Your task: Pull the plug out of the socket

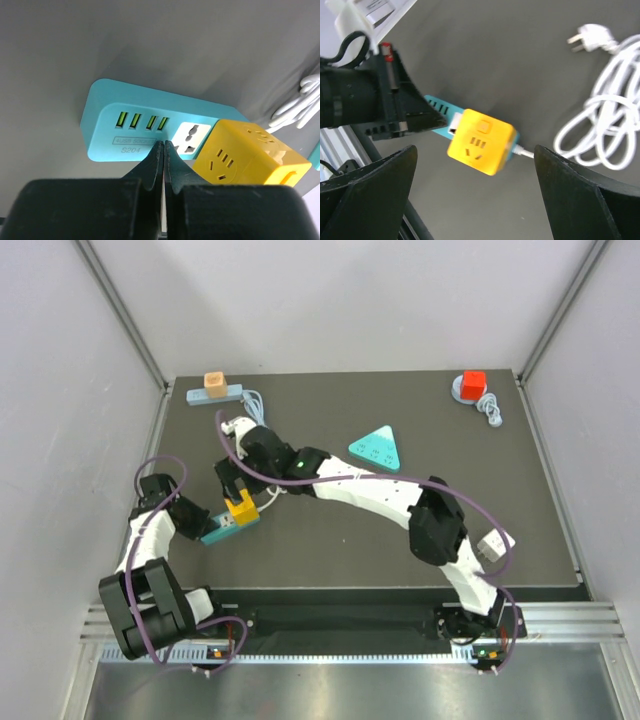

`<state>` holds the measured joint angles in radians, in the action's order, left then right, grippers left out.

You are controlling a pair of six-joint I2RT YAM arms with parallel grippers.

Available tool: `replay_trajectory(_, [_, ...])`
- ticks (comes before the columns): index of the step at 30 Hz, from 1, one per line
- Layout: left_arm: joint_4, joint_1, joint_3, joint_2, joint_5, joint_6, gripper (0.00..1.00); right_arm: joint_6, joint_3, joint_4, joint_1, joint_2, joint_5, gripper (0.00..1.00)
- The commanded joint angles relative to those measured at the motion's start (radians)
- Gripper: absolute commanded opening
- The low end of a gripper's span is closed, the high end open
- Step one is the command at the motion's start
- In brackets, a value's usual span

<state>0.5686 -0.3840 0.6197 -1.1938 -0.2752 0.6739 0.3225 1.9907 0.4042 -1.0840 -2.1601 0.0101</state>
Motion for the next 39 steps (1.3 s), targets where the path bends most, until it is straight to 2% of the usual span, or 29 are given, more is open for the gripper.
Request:
replay_trajectory(1, [-0.033,-0.006,-0.014,-0.024,0.004,-0.022,0.0,-0.028,0.1,0.107,-0.042,-0.066,0.065,1.0])
replay_trajectory(7, [-0.021,-0.007,-0.011,-0.044,0.041,-0.016,0.0,-0.017,0.149,0.12,-0.054,-0.11,0.103,0.99])
replay_trajectory(11, [-0.016,-0.007,-0.009,-0.047,0.048,-0.016,0.0,-0.014,0.154,0.122,-0.066,-0.127,0.158,0.94])
replay_trajectory(30, [-0.001,-0.01,0.003,-0.05,0.051,-0.02,0.0,0.043,0.238,0.079,-0.12,-0.234,0.223,0.87])
replay_trajectory(39, [0.007,-0.009,0.003,-0.087,0.051,-0.02,0.0,0.092,0.252,0.079,-0.126,-0.257,0.269,0.77])
